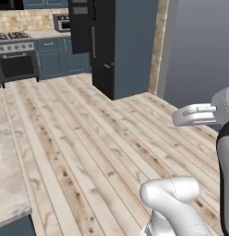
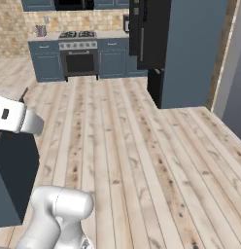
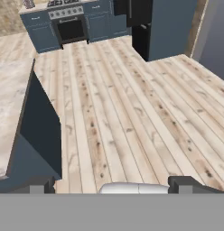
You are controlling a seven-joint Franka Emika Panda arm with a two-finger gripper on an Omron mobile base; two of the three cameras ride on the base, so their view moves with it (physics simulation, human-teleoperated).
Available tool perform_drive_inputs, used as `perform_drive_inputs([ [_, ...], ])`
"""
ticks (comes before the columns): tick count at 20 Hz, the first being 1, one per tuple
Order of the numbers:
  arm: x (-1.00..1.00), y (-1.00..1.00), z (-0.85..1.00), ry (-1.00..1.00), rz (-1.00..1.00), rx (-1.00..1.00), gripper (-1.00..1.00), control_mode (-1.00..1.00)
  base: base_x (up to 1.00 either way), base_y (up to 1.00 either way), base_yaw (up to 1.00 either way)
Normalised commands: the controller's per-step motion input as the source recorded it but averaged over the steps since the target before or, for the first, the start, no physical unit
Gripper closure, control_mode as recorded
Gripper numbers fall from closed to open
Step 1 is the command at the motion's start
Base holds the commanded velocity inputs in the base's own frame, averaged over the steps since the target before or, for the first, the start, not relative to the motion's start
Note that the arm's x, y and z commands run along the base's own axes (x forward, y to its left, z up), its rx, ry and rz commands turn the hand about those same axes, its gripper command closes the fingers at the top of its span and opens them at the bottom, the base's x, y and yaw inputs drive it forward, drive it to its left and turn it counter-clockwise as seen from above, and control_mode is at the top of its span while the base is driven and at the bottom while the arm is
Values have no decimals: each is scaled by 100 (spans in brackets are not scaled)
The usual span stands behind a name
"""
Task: Take the donuts from the fridge and place them on the empty tray on the dining counter.
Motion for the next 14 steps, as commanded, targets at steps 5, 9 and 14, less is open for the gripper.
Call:
perform_drive_inputs([
  [5,0,0,0,0,0,0,-100,100,100,-7,65],
  [9,0,0,0,0,0,0,-100,100,100,-48,45],
  [14,0,0,0,0,0,0,-100,100,100,-84,17],
])
